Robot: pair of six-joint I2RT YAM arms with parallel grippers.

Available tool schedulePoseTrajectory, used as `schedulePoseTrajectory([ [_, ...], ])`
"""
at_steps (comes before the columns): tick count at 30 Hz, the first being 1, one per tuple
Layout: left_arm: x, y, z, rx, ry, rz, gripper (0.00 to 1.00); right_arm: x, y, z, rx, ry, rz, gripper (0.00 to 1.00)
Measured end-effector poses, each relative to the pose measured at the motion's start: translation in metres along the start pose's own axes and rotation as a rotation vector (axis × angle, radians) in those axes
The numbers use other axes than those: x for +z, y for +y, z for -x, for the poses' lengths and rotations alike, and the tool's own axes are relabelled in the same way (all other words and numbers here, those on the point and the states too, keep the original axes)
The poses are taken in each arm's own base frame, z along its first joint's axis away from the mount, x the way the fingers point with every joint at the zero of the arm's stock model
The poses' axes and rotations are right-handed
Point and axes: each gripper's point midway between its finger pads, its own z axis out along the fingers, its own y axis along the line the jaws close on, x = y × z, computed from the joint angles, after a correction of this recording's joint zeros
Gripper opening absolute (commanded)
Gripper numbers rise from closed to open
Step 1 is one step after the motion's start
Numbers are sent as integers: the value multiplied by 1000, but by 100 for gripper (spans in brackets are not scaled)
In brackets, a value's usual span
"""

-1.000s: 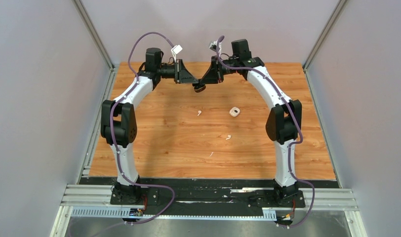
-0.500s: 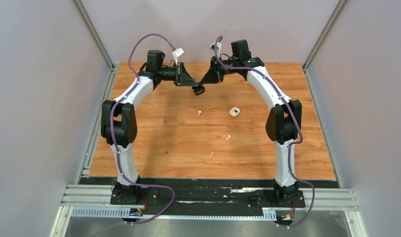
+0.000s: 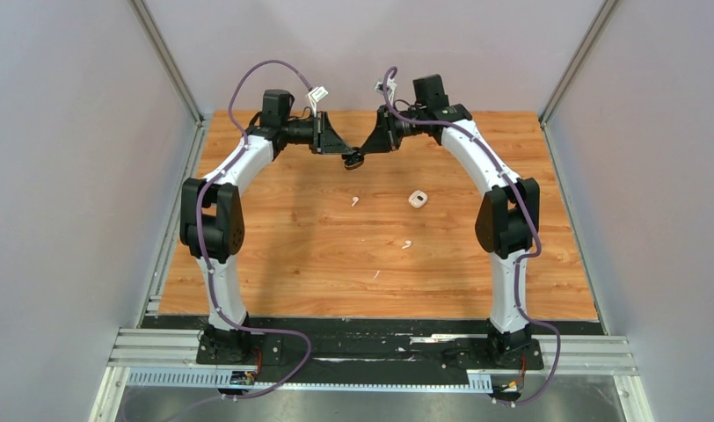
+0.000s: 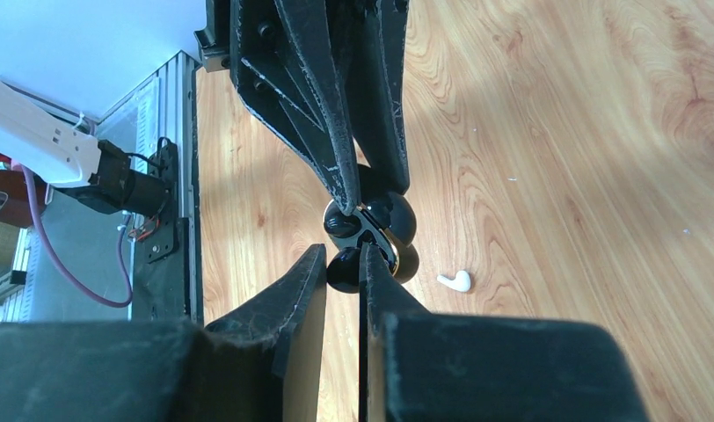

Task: Insert the wireless bluetooth earbuds into the charging case
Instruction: Place the earbud in the charging case.

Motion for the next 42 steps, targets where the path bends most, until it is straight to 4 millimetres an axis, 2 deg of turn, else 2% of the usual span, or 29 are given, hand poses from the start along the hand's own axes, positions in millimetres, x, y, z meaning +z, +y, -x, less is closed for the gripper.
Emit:
schedulePoseTrajectory([
  [12,1,1,3,-4,-11,12,0,7,2,-3,24,13,-18,0],
  [24,3,5,4,10,-16,34,0,7,-12,-2,49,20,-134,0],
  [36,4,7,5,10,-21,48,0,13,-17,-5,75,31,-204,0],
  [37,4,6,5,6,-24,48,0,15,-17,-5,76,34,-212,2],
  [40,4,7,7,-9,-30,53,0,17,-18,-4,72,35,-232,22],
  [42,4,7,8,-15,-33,55,0,17,-18,-4,73,35,-243,30],
])
